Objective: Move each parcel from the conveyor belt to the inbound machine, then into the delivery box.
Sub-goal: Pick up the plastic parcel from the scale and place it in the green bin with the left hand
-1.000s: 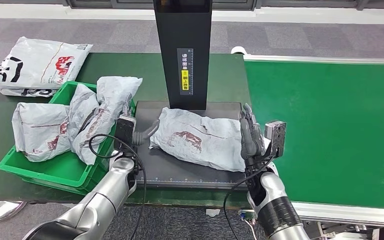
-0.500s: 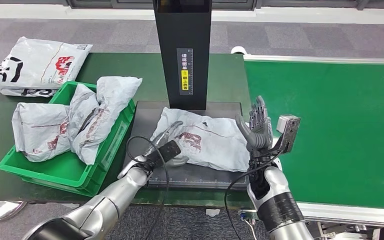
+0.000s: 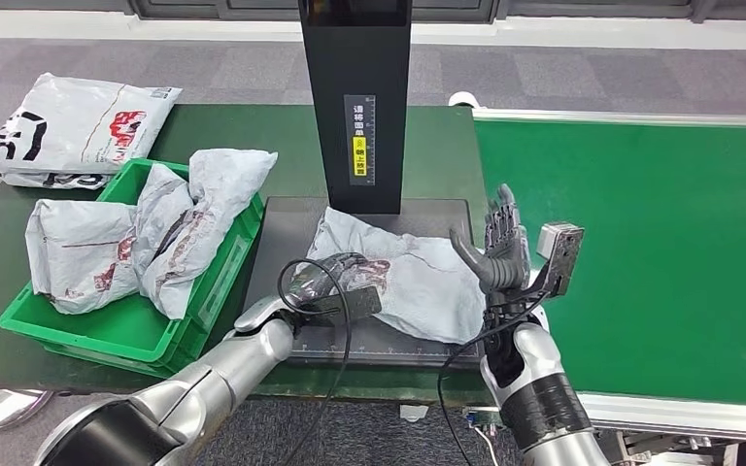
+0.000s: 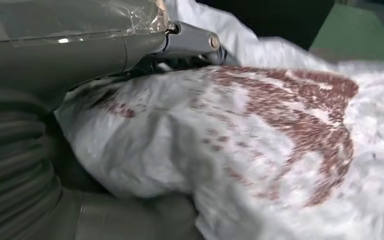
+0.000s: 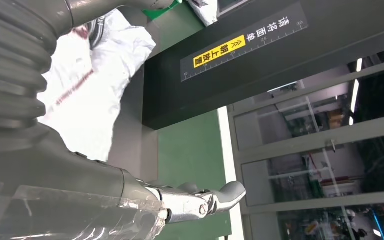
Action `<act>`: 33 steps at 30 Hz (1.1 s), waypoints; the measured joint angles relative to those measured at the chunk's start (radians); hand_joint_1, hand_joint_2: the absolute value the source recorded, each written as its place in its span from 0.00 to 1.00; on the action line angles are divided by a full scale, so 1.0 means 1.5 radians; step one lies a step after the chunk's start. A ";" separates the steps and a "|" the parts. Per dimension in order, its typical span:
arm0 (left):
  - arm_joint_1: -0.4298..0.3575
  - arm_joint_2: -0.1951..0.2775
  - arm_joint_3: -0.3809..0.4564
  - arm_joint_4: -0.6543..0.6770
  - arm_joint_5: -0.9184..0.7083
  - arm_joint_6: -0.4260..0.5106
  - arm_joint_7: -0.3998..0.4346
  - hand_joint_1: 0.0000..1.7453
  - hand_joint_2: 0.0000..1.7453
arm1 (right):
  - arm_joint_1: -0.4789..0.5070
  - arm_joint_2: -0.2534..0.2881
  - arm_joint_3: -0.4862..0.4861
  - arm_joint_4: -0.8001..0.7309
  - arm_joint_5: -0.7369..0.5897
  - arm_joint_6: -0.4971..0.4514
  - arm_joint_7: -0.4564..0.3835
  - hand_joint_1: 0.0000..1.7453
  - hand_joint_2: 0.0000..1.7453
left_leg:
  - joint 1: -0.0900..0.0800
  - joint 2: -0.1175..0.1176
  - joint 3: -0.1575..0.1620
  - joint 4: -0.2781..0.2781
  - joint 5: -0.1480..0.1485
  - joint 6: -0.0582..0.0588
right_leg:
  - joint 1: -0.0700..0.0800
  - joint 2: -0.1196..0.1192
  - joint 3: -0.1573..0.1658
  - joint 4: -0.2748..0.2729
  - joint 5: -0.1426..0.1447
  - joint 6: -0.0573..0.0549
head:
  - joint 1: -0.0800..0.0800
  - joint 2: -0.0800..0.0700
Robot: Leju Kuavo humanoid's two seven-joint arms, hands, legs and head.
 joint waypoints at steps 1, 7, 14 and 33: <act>-0.002 0.000 0.000 0.001 -0.002 0.010 0.002 1.00 1.00 | 0.002 0.000 0.000 -0.002 0.000 0.000 0.000 0.00 1.00 | 0.000 0.000 0.000 0.000 0.000 0.000 | 0.000 0.000 0.000 0.000 0.000 0.000 | 0.000 0.000; -0.009 0.001 0.001 0.003 0.008 0.047 0.002 1.00 1.00 | 0.012 0.000 -0.001 -0.014 0.000 -0.001 0.000 0.00 1.00 | 0.000 0.000 0.001 0.000 0.000 0.000 | 0.000 0.000 0.000 0.000 0.000 -0.001 | 0.000 0.000; -0.009 0.001 0.040 0.000 0.055 0.075 -0.046 1.00 1.00 | 0.019 0.000 -0.003 -0.020 -0.002 -0.003 0.001 0.00 1.00 | 0.000 0.000 0.001 0.000 0.001 -0.001 | 0.001 0.000 0.000 0.000 0.001 -0.001 | 0.000 0.000; -0.006 0.065 0.187 -0.401 -0.118 0.302 -0.056 1.00 1.00 | 0.043 -0.001 -0.014 -0.037 -0.014 -0.019 -0.011 0.00 1.00 | 0.001 0.001 -0.002 0.000 0.001 -0.001 | 0.001 0.000 -0.002 0.000 0.001 -0.001 | 0.000 0.000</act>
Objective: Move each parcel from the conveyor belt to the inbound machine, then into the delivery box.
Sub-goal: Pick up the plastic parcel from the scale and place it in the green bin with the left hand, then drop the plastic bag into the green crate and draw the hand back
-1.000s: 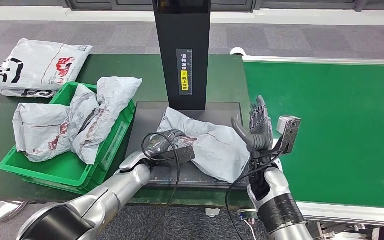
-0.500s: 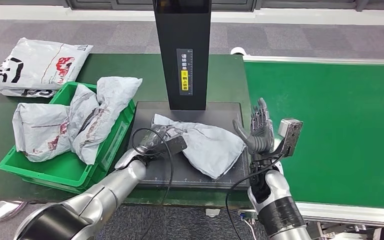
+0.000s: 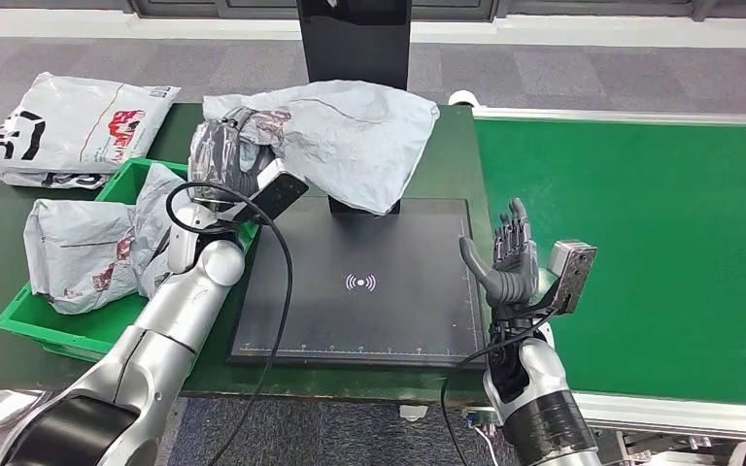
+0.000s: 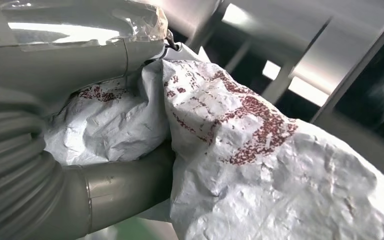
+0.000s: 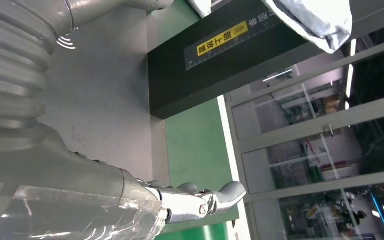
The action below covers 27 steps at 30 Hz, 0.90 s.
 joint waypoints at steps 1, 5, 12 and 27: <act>0.004 -0.002 0.021 -0.016 -0.054 0.009 -0.018 1.00 1.00 | 0.000 0.000 0.000 0.001 -0.002 -0.002 0.000 0.00 1.00 | 0.000 0.000 0.000 0.000 0.000 0.000 | 0.000 0.000 0.000 0.000 0.000 0.000 | 0.000 0.000; 0.025 -0.022 0.177 -0.088 -0.230 0.019 -0.119 1.00 1.00 | -0.001 -0.006 0.000 0.006 -0.016 -0.014 -0.005 0.00 1.00 | 0.000 0.001 0.000 0.000 0.000 0.000 | 0.000 0.001 0.000 0.000 0.000 0.000 | 0.000 0.000; 0.047 0.025 0.417 -0.127 -0.422 0.020 0.057 1.00 1.00 | 0.008 -0.017 0.000 0.012 -0.024 -0.018 -0.012 0.00 1.00 | 0.001 0.005 0.001 -0.001 -0.001 -0.002 | 0.001 0.006 -0.002 0.000 0.000 -0.002 | 0.000 0.000; 0.049 0.183 0.425 0.203 -0.396 -0.032 0.314 1.00 1.00 | 0.018 -0.020 -0.016 0.012 -0.009 -0.014 0.003 0.00 1.00 | 0.002 0.005 0.000 -0.001 0.000 -0.006 | 0.003 0.006 -0.003 0.001 0.000 -0.005 | 0.000 0.000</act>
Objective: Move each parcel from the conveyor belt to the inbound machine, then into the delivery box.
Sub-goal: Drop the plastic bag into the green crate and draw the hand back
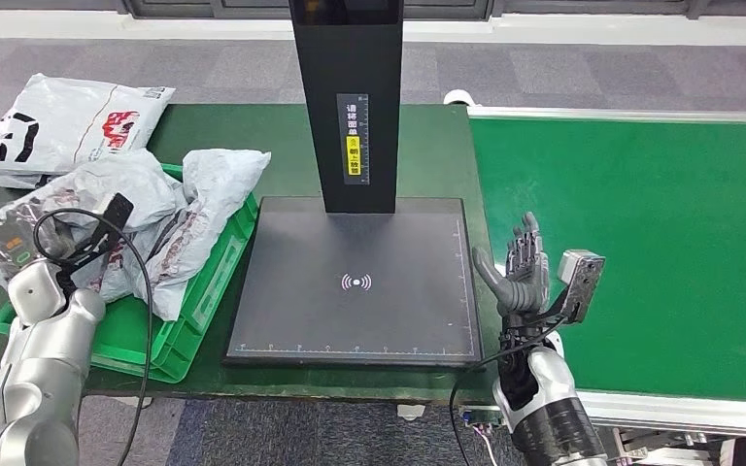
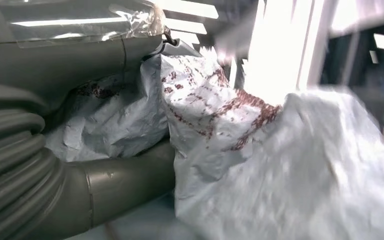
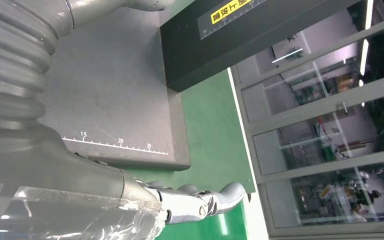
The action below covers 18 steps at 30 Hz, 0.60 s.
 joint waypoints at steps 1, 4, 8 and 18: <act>0.000 0.000 0.000 0.002 0.001 -0.002 -0.002 1.00 1.00 | 0.000 0.000 0.000 0.000 0.000 0.000 0.000 0.00 1.00 | 0.000 0.000 0.000 0.000 0.000 0.000 | 0.000 0.000 0.000 0.000 0.000 0.000 | 0.000 0.000; -0.003 0.000 -0.001 0.019 0.016 -0.013 -0.013 0.50 1.00 | 0.005 0.000 -0.003 -0.004 0.002 0.003 0.003 0.00 1.00 | 0.000 0.000 0.000 0.000 0.000 0.000 | 0.000 0.000 0.000 0.000 0.000 0.000 | 0.000 0.000; -0.009 -0.006 -0.002 0.046 0.172 -0.045 -0.129 0.00 0.25 | 0.025 -0.001 -0.016 -0.023 0.009 0.008 0.014 0.00 1.00 | -0.001 0.000 0.000 0.000 0.000 0.000 | 0.000 -0.001 0.000 0.000 0.000 0.000 | 0.000 0.000; -0.018 -0.013 -0.002 0.027 0.457 0.010 -0.290 0.00 0.00 | 0.031 -0.004 -0.018 -0.033 0.009 0.010 0.024 0.00 1.00 | 0.000 0.000 0.000 0.000 0.001 -0.001 | 0.000 -0.001 0.000 0.000 0.001 -0.001 | 0.000 0.000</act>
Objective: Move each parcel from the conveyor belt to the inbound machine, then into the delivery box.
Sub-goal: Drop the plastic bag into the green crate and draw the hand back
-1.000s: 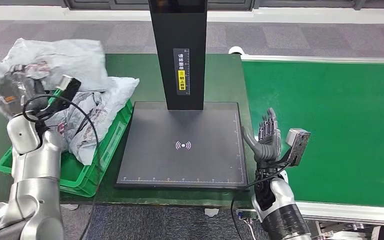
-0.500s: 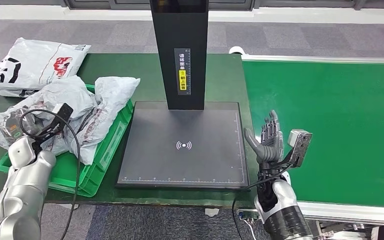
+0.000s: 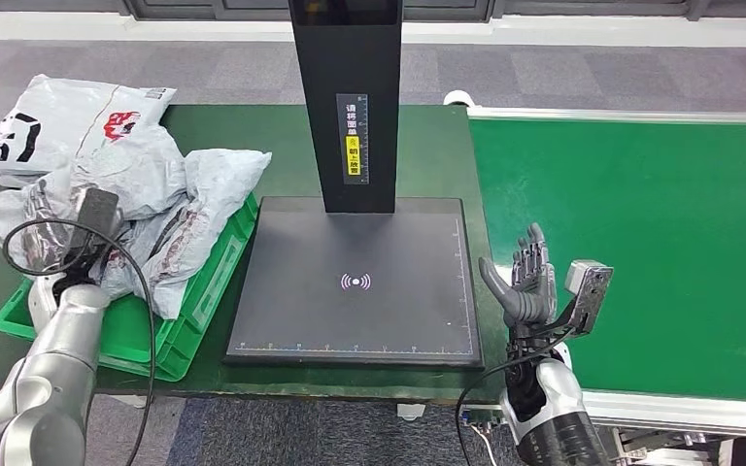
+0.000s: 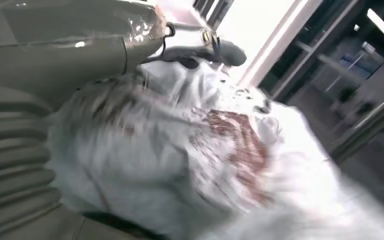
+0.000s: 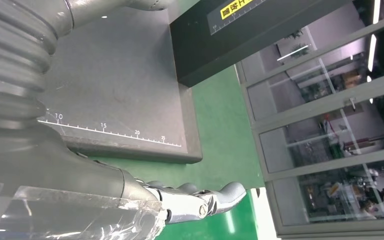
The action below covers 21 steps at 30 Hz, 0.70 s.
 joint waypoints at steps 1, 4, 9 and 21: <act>-0.001 -0.001 0.000 -0.007 0.033 0.012 -0.026 0.00 0.00 | -0.001 0.000 0.000 0.000 0.000 0.000 0.001 0.00 1.00 | 0.000 0.000 0.000 0.000 0.000 0.000 | 0.000 0.000 0.000 0.000 0.000 0.000 | 0.000 0.000; -0.004 -0.006 0.003 -0.034 0.095 0.038 -0.095 0.00 0.00 | -0.005 0.000 0.000 0.004 -0.003 0.000 0.001 0.00 1.00 | 0.000 0.000 0.000 0.000 0.000 0.000 | 0.000 0.000 0.000 0.000 0.000 0.000 | 0.000 0.000; -0.009 -0.024 0.040 -0.076 0.092 0.042 -0.166 0.00 0.00 | -0.011 0.000 0.000 0.012 -0.006 -0.003 -0.003 0.00 1.00 | 0.000 0.000 0.000 0.000 0.000 0.000 | 0.000 0.000 0.000 0.000 0.000 0.000 | 0.000 0.000; -0.008 -0.083 0.084 -0.094 0.197 0.032 -0.260 0.00 0.00 | -0.028 0.000 0.000 0.028 0.004 -0.016 -0.027 0.00 1.00 | 0.000 -0.001 -0.001 0.000 0.000 0.000 | 0.000 -0.001 0.000 0.000 0.000 0.000 | 0.000 0.000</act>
